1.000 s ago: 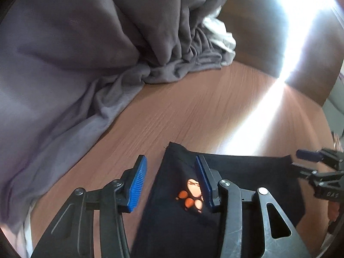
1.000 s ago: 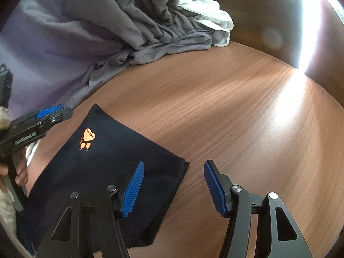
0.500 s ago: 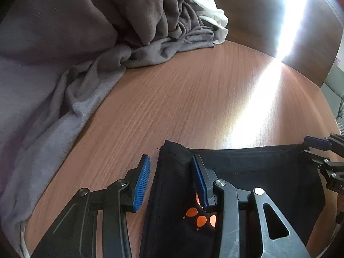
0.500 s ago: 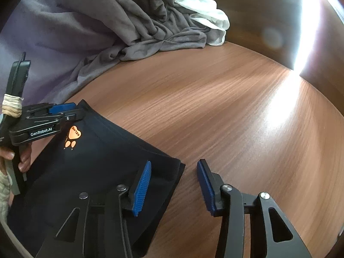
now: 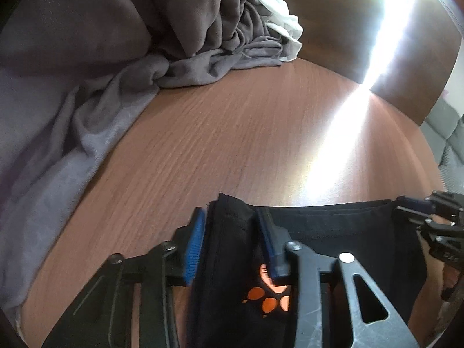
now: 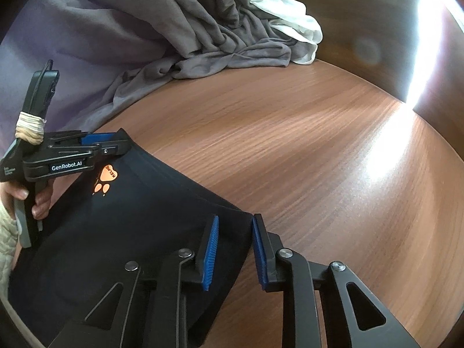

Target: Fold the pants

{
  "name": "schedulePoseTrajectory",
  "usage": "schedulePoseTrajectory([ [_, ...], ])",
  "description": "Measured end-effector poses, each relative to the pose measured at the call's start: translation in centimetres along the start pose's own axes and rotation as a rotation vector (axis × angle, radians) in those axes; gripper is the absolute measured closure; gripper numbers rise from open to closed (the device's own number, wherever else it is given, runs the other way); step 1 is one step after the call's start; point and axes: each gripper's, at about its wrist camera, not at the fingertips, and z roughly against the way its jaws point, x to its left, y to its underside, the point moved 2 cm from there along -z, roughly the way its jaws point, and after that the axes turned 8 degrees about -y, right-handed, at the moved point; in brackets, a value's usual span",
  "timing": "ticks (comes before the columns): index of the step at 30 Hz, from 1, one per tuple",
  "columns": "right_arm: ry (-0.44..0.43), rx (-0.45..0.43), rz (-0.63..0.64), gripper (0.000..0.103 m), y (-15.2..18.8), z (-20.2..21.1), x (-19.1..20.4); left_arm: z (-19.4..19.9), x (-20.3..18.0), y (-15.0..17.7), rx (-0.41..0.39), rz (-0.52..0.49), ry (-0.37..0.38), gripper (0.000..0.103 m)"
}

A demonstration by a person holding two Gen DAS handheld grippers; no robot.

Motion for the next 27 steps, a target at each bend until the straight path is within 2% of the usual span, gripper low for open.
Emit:
schedulePoseTrajectory([
  [2,-0.003,-0.002,0.011,0.087,-0.2,-0.1,0.2,0.0,-0.2,-0.1,0.01,0.002,0.034,0.09],
  [3,-0.008,-0.002,0.015,0.087,-0.2,-0.1,0.2,-0.1,-0.4,-0.3,0.015,0.002,0.048,0.091],
  [6,-0.019,-0.005,0.019,0.09,-0.4,0.0,0.1,0.1,-0.9,-0.4,-0.001,-0.024,0.013,0.092],
  [12,-0.018,-0.029,0.04,0.096,-1.0,1.2,0.0,2.1,-1.2,-0.9,-0.076,-0.008,0.001,0.092],
  [20,-0.028,-0.106,0.109,0.096,-1.5,5.3,2.0,8.4,-1.7,-0.6,-0.228,0.024,-0.046,0.092],
  [27,-0.061,-0.206,0.192,0.096,-1.3,9.8,4.6,15.1,-1.3,2.1,-0.36,0.102,-0.124,0.092],
])
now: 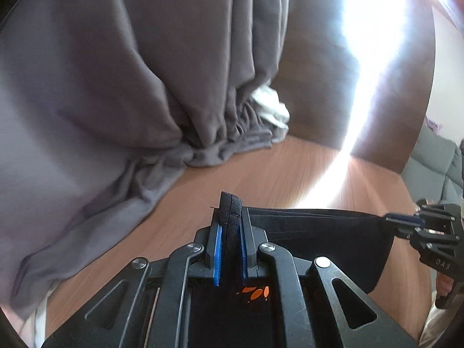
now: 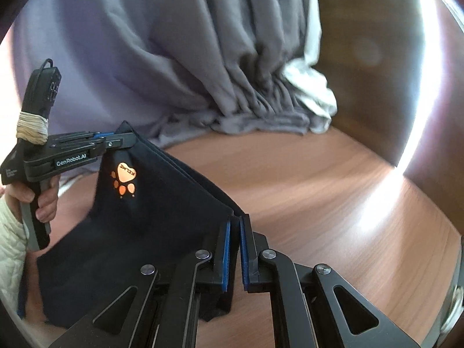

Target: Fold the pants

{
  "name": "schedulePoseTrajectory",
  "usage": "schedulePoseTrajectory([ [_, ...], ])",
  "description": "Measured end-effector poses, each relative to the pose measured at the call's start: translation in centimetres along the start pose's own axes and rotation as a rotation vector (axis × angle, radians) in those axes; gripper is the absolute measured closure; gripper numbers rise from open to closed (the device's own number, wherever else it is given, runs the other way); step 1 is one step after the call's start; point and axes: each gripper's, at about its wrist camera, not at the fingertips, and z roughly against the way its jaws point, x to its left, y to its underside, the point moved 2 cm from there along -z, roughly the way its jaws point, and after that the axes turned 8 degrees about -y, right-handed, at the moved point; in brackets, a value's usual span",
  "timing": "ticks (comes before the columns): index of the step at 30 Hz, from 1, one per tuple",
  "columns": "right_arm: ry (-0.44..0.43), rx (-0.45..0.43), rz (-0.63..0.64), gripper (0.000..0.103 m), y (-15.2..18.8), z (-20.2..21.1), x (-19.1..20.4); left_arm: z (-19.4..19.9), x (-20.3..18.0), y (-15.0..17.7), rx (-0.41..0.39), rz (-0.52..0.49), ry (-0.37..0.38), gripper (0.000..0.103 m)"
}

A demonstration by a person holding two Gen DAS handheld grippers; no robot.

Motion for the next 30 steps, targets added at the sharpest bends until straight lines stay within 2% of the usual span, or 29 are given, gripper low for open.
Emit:
schedulePoseTrajectory([
  [4,-0.046,-0.045,0.039,0.096,-0.2,1.9,2.5,3.5,0.9,0.8,-0.048,0.036,-0.056,0.092],
  [9,-0.114,-0.048,0.093,0.096,0.2,3.6,6.0,6.8,2.2,2.2,-0.074,0.032,-0.141,0.091],
  [12,-0.151,-0.045,0.119,0.096,0.6,4.2,7.7,7.3,2.2,2.6,-0.026,-0.064,-0.162,0.091],
  [18,-0.196,-0.035,0.152,0.096,1.2,4.8,10.4,7.4,1.8,3.3,0.095,-0.35,-0.153,0.091],
  [27,-0.28,0.026,0.205,0.097,3.2,4.9,14.8,9.4,1.7,6.7,0.141,-0.521,-0.157,0.091],
  [30,-0.313,0.072,0.227,0.097,4.1,4.7,15.9,10.3,2.0,8.4,0.177,-0.555,-0.185,0.091],
])
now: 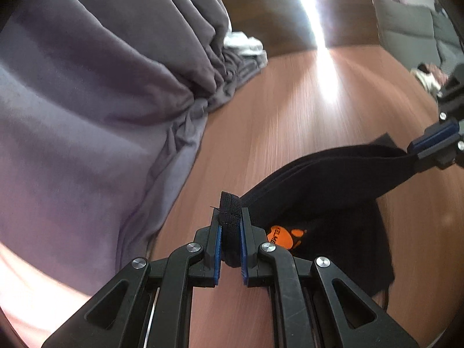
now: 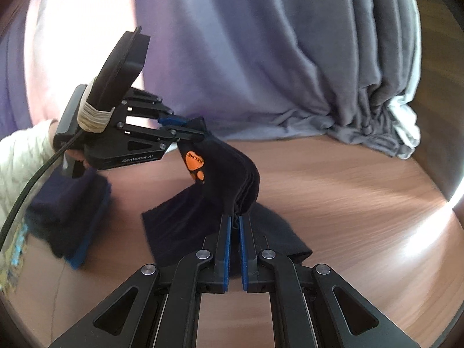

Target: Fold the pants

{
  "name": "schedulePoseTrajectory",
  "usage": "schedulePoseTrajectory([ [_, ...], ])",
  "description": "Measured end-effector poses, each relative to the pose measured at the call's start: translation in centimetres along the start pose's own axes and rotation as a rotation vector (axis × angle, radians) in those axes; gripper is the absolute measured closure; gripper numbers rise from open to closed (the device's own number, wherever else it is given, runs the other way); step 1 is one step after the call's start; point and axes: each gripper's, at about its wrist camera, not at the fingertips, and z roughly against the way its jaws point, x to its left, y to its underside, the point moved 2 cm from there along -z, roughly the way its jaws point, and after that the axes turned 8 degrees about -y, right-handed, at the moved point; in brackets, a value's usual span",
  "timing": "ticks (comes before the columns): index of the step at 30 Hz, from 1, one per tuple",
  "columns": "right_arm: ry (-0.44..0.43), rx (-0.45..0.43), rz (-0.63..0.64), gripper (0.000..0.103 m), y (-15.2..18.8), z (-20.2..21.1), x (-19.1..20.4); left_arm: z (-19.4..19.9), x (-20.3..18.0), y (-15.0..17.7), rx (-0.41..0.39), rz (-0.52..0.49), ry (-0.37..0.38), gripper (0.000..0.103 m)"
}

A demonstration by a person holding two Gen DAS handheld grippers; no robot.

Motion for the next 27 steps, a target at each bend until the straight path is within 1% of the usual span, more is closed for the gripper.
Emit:
schedulePoseTrajectory([
  [3,-0.045,0.059,0.014,0.097,0.9,-1.0,0.9,0.6,-0.3,1.5,0.031,-0.012,-0.017,0.091],
  [9,-0.102,0.153,0.068,0.097,2.6,-2.9,2.4,1.5,-1.1,4.3,0.099,-0.027,-0.043,0.088],
  [12,-0.135,0.19,0.097,0.097,3.2,-3.5,3.0,2.2,-1.8,5.5,0.131,-0.038,-0.045,0.082],
  [14,-0.153,0.213,0.125,0.097,3.7,-3.6,3.4,3.2,-2.3,6.2,0.144,-0.043,-0.055,0.069],
  [15,-0.164,0.224,0.143,0.097,4.0,-3.5,3.7,3.8,-2.6,6.5,0.146,-0.045,-0.062,0.067],
  [17,-0.17,0.238,0.175,0.097,4.3,-3.6,4.0,4.8,-2.9,7.0,0.157,-0.045,-0.074,0.059],
  [20,-0.19,0.274,0.204,0.096,4.9,-3.7,4.0,6.2,-3.4,7.8,0.17,-0.017,-0.095,0.057],
  [23,-0.22,0.323,0.226,0.096,5.6,-3.7,4.1,7.4,-4.0,8.3,0.175,0.021,-0.139,0.057],
  [26,-0.239,0.35,0.262,0.091,6.2,-3.3,4.4,8.7,-4.9,8.5,0.187,0.048,-0.204,0.055],
  [27,-0.245,0.354,0.271,0.087,6.4,-3.1,4.5,8.9,-5.0,8.5,0.187,0.065,-0.214,0.054],
])
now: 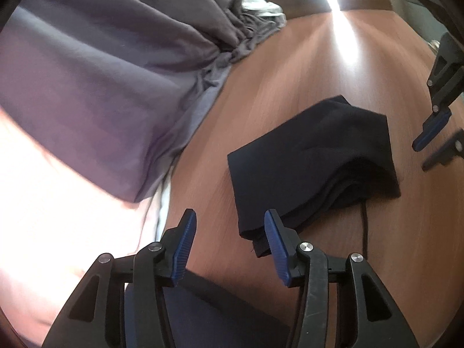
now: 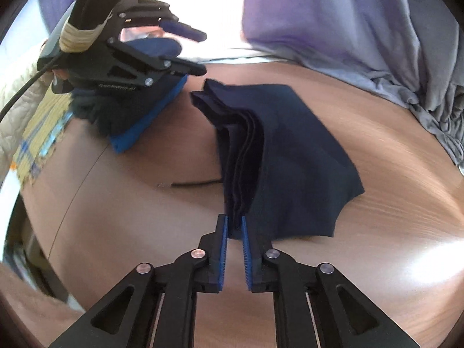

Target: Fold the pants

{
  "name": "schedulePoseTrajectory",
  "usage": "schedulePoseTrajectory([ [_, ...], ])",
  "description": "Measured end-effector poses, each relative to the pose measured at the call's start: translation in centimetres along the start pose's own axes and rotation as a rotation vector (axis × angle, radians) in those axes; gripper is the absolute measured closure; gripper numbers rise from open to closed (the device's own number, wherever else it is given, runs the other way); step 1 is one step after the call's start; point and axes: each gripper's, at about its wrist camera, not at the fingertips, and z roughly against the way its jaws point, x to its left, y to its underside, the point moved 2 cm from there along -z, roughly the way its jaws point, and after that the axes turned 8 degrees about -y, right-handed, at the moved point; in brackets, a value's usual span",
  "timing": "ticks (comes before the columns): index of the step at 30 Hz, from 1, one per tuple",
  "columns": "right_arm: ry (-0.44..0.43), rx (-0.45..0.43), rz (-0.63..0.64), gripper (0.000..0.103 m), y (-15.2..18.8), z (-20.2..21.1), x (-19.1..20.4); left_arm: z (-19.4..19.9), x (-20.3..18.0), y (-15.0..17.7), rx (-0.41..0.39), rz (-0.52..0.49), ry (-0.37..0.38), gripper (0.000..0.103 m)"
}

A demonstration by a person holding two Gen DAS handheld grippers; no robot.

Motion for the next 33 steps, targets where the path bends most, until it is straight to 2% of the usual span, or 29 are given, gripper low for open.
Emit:
schedulePoseTrajectory([
  [2,-0.004,-0.002,0.018,0.078,0.4,0.6,0.1,0.5,0.0,0.1,0.011,0.081,-0.002,0.052],
  [6,0.02,-0.053,0.008,0.076,0.6,2.3,-0.5,1.5,0.3,0.5,0.044,0.33,-0.005,0.051],
  [9,0.061,-0.098,-0.04,0.067,0.5,3.5,-2.6,2.2,-0.2,0.9,0.063,0.53,0.019,0.051],
  [11,0.075,-0.114,-0.072,0.067,0.3,4.1,-4.2,2.6,-1.0,1.2,0.073,0.663,0.053,0.051],
  [13,0.094,-0.13,-0.106,0.067,0.4,4.6,-6.0,3.1,-2.1,1.4,0.082,0.751,0.076,0.051],
  [15,0.121,-0.136,-0.128,0.067,0.6,4.9,-8.0,3.3,-3.4,1.1,0.095,0.793,0.091,0.051],
  [20,0.125,-0.153,-0.128,0.067,0.7,5.4,-11.3,3.3,-5.5,0.4,0.137,0.954,0.105,0.051],
  [28,0.046,-0.177,-0.06,0.067,-0.8,4.8,-14.3,0.9,-6.2,0.2,0.22,1.286,0.1,0.051],
  [33,-0.031,-0.163,-0.032,0.067,-1.5,3.3,-15.7,-1.1,-6.5,0.2,0.275,1.396,0.077,0.051],
])
